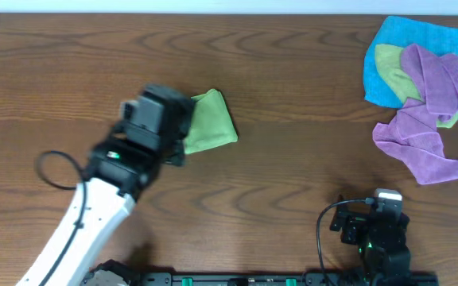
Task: Fold the cloth
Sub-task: 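Move the left gripper to the folded green cloth and grasp it, then carry the green cloth with the left gripper to the table's top left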
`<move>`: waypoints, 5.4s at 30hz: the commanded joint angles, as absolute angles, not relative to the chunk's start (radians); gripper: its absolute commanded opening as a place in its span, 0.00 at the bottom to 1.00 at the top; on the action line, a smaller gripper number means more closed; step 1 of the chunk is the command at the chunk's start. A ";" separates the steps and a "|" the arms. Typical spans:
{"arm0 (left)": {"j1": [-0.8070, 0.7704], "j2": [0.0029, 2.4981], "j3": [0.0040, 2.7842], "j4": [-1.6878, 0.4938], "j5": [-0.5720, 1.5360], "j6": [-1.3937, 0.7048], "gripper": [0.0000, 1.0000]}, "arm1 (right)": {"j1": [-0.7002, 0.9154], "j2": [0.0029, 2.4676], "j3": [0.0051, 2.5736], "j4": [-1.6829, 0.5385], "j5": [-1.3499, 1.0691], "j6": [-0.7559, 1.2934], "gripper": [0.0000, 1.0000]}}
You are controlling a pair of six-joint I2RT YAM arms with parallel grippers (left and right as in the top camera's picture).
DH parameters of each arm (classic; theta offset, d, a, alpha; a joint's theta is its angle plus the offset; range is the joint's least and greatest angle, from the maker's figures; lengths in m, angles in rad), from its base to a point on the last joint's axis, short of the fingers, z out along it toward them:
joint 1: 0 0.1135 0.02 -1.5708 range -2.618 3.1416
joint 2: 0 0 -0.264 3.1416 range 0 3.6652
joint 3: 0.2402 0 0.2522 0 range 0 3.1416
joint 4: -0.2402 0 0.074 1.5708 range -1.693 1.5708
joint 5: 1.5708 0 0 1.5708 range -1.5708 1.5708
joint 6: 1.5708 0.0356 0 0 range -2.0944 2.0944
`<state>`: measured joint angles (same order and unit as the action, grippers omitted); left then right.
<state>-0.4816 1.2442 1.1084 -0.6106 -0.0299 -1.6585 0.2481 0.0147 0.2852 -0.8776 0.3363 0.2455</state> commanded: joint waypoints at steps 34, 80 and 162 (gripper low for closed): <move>-0.709 1.650 0.742 -0.073 -0.426 -2.085 0.95 | 0.262 0.006 0.281 -0.880 0.339 0.258 0.99; -0.584 1.859 0.742 0.253 -0.665 -2.084 0.96 | 0.262 0.006 0.281 -0.880 0.339 0.258 0.99; -0.098 2.280 1.671 0.215 -0.330 -1.592 0.06 | 0.262 0.006 0.281 -0.880 0.340 0.257 0.99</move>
